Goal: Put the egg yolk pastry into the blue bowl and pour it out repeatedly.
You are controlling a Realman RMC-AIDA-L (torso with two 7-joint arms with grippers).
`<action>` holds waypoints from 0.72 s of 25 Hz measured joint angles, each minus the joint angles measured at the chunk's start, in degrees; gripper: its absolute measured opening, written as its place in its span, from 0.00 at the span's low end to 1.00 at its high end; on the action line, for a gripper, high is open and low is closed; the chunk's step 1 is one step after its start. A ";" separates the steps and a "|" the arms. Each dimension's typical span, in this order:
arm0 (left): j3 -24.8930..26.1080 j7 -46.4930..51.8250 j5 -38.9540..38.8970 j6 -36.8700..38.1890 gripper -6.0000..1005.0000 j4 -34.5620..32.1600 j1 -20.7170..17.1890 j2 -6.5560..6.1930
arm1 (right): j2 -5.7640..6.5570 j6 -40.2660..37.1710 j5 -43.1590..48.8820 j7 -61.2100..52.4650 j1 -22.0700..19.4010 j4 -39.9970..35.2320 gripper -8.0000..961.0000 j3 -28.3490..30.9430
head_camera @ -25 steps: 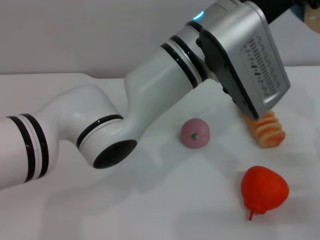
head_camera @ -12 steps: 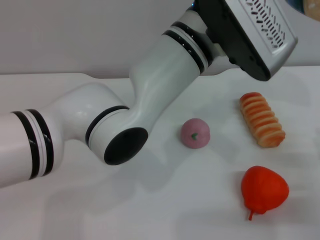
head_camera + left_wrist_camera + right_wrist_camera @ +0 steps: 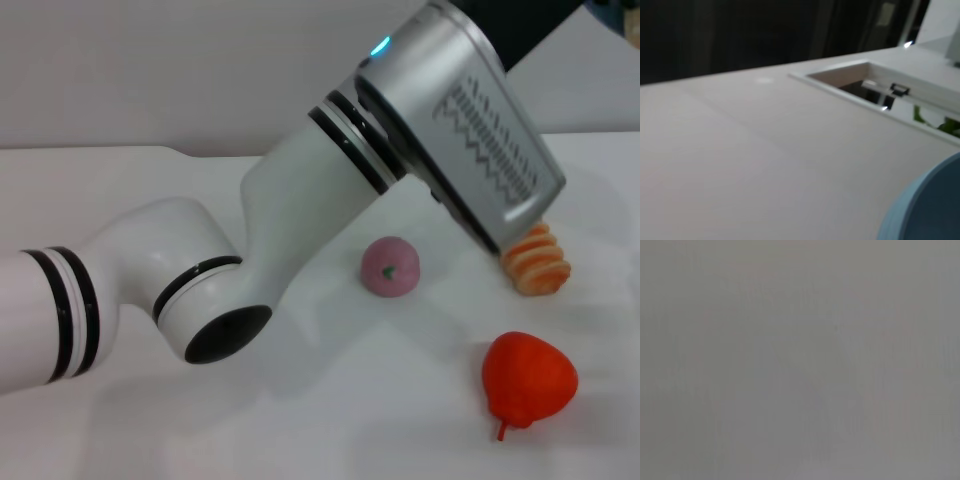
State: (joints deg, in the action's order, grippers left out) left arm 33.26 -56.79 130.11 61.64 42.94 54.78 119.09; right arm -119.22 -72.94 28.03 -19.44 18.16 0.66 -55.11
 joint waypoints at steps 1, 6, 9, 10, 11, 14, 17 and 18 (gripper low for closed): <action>-0.04 -0.11 1.30 0.22 0.01 -0.30 -0.14 0.00 | 0.01 -0.01 0.00 0.03 0.01 -0.04 0.45 0.00; 0.37 -1.71 10.54 -0.25 0.01 -3.00 -0.45 0.00 | 0.04 -0.03 0.00 0.17 0.03 -0.12 0.45 0.00; 1.68 -3.51 10.22 -4.54 0.01 -0.61 -1.49 0.00 | 0.04 -0.03 0.10 0.18 0.04 -0.14 0.45 0.00; 2.83 -3.70 8.86 -6.97 0.01 1.58 -2.27 0.00 | 0.04 -0.04 0.14 0.18 0.04 -0.13 0.45 0.00; 3.84 -3.82 7.72 -8.93 0.01 3.46 -2.92 0.00 | 0.04 -0.04 0.16 0.17 0.04 -0.14 0.45 0.00; 7.10 -3.98 2.55 -14.52 0.01 9.19 -4.90 0.00 | 0.04 -0.03 0.26 0.18 0.03 -0.14 0.45 0.00; 8.93 -4.08 -4.12 -17.32 0.01 12.08 -5.46 0.00 | 0.04 -0.04 0.36 0.18 0.01 -0.14 0.45 0.00; 9.00 -4.14 -4.87 -17.73 0.01 11.93 -5.17 0.00 | 0.04 -0.04 0.37 0.18 -0.01 -0.14 0.45 0.00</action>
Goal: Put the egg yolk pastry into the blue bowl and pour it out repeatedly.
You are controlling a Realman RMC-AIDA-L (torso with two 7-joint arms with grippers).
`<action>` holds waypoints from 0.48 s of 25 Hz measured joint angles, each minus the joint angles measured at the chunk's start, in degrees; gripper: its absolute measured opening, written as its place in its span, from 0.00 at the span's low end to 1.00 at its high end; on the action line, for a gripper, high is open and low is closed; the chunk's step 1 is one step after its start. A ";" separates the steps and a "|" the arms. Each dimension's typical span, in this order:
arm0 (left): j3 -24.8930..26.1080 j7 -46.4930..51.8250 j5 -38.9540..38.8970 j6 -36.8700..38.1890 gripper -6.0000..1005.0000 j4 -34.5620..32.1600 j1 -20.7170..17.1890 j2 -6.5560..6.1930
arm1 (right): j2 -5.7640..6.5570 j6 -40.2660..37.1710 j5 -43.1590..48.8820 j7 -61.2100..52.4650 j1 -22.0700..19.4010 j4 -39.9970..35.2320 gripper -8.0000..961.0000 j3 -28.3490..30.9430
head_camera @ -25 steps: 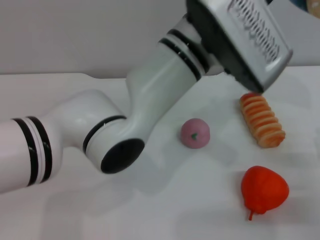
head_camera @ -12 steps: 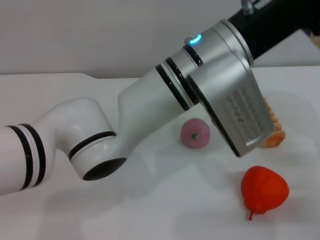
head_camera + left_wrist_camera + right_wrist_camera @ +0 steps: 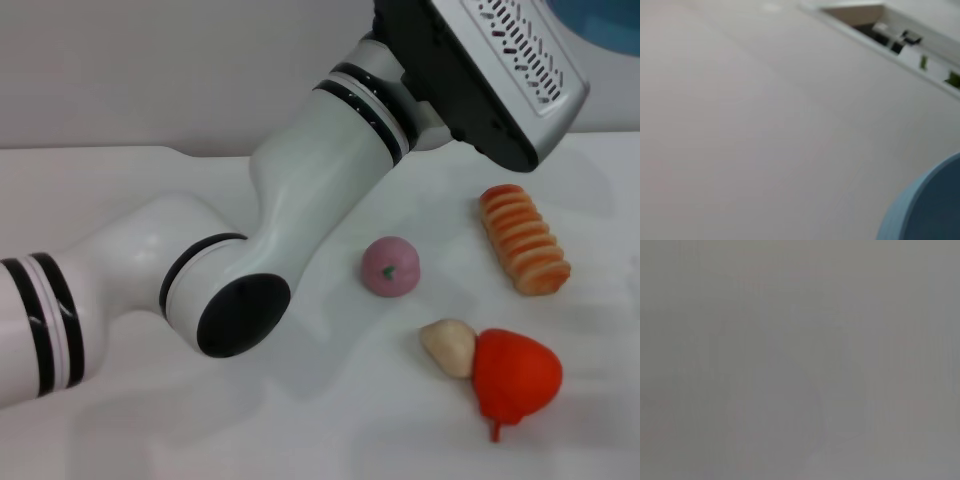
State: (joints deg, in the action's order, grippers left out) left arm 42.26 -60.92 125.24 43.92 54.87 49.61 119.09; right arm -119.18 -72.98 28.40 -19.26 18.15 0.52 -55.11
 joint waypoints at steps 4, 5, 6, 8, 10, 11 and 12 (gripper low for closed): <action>-1.07 -0.14 -0.22 -1.02 0.01 -2.37 1.41 0.00 | -0.07 0.00 0.03 0.00 -0.06 0.14 0.45 0.00; -1.09 -0.09 -0.37 -1.65 0.01 -2.54 1.42 0.00 | -0.07 0.00 0.03 0.00 -0.04 0.17 0.45 0.00; -0.75 0.00 -0.50 -2.51 0.01 -2.49 1.40 0.01 | -0.08 0.00 0.03 0.00 -0.02 0.18 0.45 0.00; 1.72 0.17 -1.07 -6.61 0.01 -1.69 1.13 0.00 | -0.08 0.00 0.03 0.00 -0.02 0.17 0.45 0.00; 5.83 0.12 -1.66 -12.92 0.01 -0.27 0.57 -0.05 | -0.05 0.01 0.03 -0.01 -0.03 0.11 0.45 0.00; 7.98 0.09 -1.80 -16.51 0.01 0.38 0.26 -0.09 | -0.05 0.01 0.03 0.00 -0.05 0.09 0.45 0.00; 11.81 0.09 -2.00 -22.89 0.01 1.13 -0.23 -0.17 | -0.04 0.02 0.03 0.00 -0.10 0.05 0.45 0.00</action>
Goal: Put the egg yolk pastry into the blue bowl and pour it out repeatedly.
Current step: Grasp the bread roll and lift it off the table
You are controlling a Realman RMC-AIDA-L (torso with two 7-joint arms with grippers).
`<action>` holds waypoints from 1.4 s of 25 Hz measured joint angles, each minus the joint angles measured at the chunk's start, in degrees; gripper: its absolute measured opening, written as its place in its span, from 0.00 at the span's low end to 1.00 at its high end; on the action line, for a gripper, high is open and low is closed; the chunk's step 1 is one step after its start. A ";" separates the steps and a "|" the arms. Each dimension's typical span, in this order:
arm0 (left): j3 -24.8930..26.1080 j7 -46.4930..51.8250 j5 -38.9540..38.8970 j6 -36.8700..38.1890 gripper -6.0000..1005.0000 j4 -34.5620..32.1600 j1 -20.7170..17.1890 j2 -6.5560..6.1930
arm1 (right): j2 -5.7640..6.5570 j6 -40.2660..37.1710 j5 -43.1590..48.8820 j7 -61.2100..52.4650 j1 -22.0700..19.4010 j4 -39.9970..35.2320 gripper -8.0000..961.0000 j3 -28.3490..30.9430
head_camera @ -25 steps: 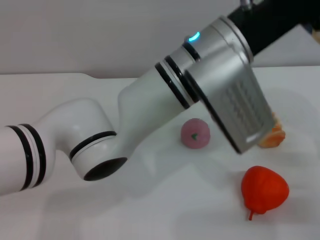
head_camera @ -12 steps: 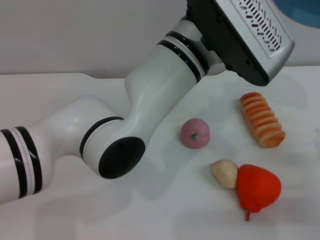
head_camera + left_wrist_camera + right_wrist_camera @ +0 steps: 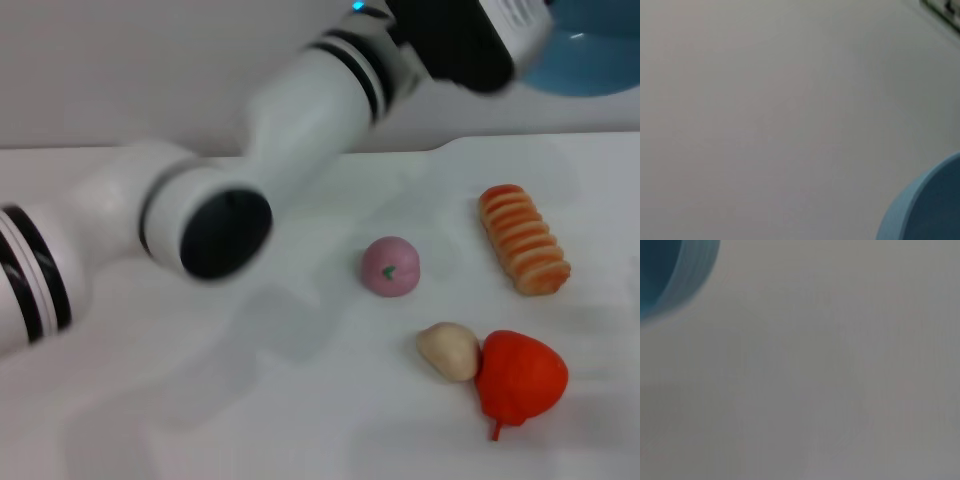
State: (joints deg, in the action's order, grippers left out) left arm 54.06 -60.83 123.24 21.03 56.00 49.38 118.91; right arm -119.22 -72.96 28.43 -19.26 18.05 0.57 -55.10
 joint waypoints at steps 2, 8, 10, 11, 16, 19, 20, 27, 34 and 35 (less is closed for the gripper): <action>5.97 0.06 -0.11 -9.28 0.01 0.38 -0.36 -0.06 | 0.01 0.01 0.00 -0.12 -0.12 -0.01 0.45 0.00; 24.21 0.44 -0.11 -34.96 0.01 -1.88 0.41 -0.32 | 0.09 0.01 -0.26 -0.50 -0.34 -0.02 0.45 0.00; 28.04 0.67 0.01 -38.75 0.01 -3.37 0.59 -0.44 | 0.13 0.02 -0.33 -1.15 -0.24 -0.05 0.45 0.00; 30.55 1.03 0.20 -41.09 0.01 -4.61 0.66 -0.59 | 0.16 0.01 -0.34 -1.77 -0.16 -0.06 0.45 0.00; 39.43 2.81 2.95 -49.07 0.01 -9.88 1.06 -0.93 | 0.52 0.02 -0.07 -6.41 0.03 -1.33 0.45 -0.19; 43.70 8.15 10.29 -53.66 0.01 -13.24 2.16 -1.03 | 0.60 0.18 1.12 -8.98 -0.08 -2.89 0.45 -0.68; 44.81 10.89 13.47 -55.30 0.01 -14.17 2.65 -1.09 | 0.63 0.34 1.98 -9.95 -0.04 -3.28 0.45 -0.73; 48.68 22.08 27.40 -66.25 0.01 -14.85 2.93 -1.23 | 0.76 3.94 9.04 -15.42 -0.33 -10.39 0.45 -0.79; 48.90 23.97 27.83 -72.86 0.01 -14.04 1.79 -1.41 | 0.61 17.91 24.47 -30.95 0.05 -26.63 0.45 -1.02; 48.92 24.40 27.99 -74.29 0.01 -13.39 1.78 -1.44 | 0.53 20.07 27.97 -34.64 0.07 -29.94 0.45 -1.45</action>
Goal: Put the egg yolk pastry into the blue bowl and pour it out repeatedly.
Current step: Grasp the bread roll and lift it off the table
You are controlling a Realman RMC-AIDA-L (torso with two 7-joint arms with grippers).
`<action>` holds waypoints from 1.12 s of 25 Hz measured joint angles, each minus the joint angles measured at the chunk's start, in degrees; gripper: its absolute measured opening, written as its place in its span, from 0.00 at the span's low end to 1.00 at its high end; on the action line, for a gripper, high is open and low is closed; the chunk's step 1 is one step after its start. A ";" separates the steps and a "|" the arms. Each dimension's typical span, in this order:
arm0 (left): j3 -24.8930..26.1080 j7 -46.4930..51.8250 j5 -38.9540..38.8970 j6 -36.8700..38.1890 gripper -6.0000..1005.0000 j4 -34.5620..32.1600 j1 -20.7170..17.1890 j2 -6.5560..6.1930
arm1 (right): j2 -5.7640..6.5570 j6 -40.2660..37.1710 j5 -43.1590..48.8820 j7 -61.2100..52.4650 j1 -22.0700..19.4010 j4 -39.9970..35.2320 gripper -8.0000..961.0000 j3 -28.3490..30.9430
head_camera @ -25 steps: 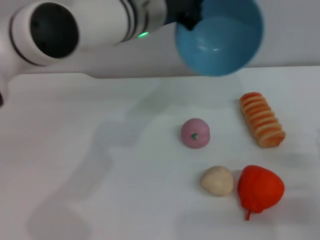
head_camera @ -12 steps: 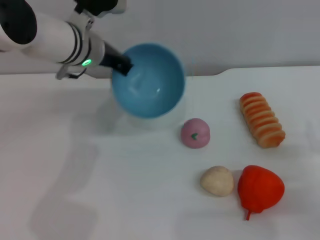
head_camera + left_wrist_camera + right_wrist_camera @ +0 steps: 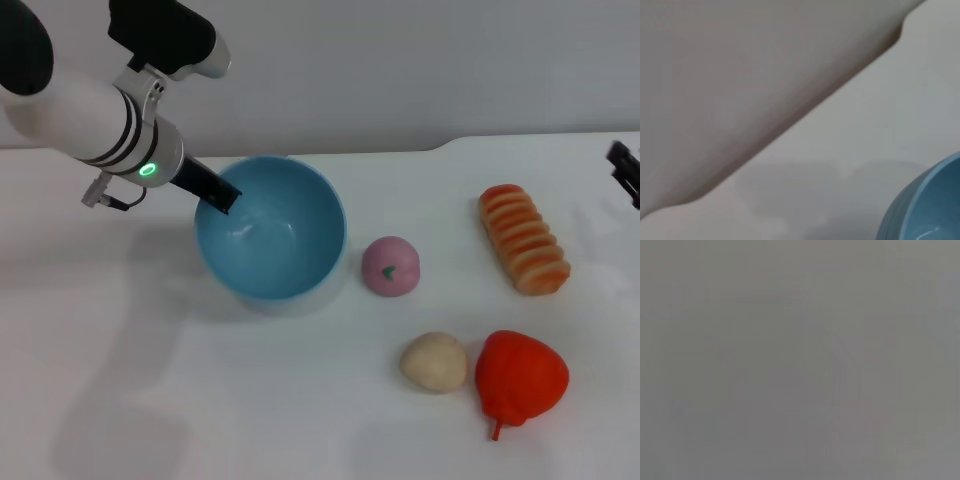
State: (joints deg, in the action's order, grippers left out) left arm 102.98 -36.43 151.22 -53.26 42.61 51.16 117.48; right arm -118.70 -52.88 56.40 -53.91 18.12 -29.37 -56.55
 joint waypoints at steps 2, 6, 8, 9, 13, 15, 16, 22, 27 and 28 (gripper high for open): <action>0.02 1.01 0.49 -3.15 0.01 1.80 0.01 -0.08 | -0.06 3.54 6.41 -6.89 0.29 -5.90 0.45 -1.18; 0.09 3.38 1.95 -8.86 0.01 6.27 0.12 -0.08 | 0.06 8.64 19.21 -20.49 1.48 -14.91 0.45 -3.80; 0.16 4.10 2.20 -11.32 0.01 7.47 0.52 -0.08 | 0.09 9.94 25.14 -26.65 2.14 -18.37 0.45 -5.07; 0.16 4.40 2.45 -12.24 0.01 7.65 0.74 -0.08 | 0.11 10.39 28.37 -30.18 2.54 -19.94 0.45 -5.74; 0.36 4.94 3.99 -13.61 0.01 7.61 1.38 -0.07 | 0.22 9.70 43.74 -47.91 4.69 -25.69 0.45 -6.84; 0.91 5.02 4.32 -13.13 0.01 7.43 1.41 -0.02 | 0.32 7.59 52.00 -57.91 6.17 -28.22 0.45 -6.89; 1.17 5.03 4.36 -12.77 0.01 7.40 1.40 0.01 | 0.48 5.76 56.86 -63.49 7.35 -29.55 0.45 -6.66; 1.52 5.06 4.37 -10.64 0.01 7.22 1.30 0.07 | 1.91 -7.50 79.02 -89.80 15.87 -32.93 0.45 -6.05; 1.52 5.06 4.36 -9.71 0.00 6.34 1.35 0.06 | 2.33 -15.67 84.57 -97.26 22.94 -29.45 0.45 -6.15; 1.52 5.06 4.35 -9.59 0.01 6.15 1.39 0.06 | 2.20 -16.29 85.32 -98.07 24.27 -28.10 0.45 -6.12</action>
State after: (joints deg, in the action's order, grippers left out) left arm 104.50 -31.37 155.57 -62.85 48.76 52.56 117.54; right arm -116.50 -69.17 141.72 -151.97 42.39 -57.48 -62.68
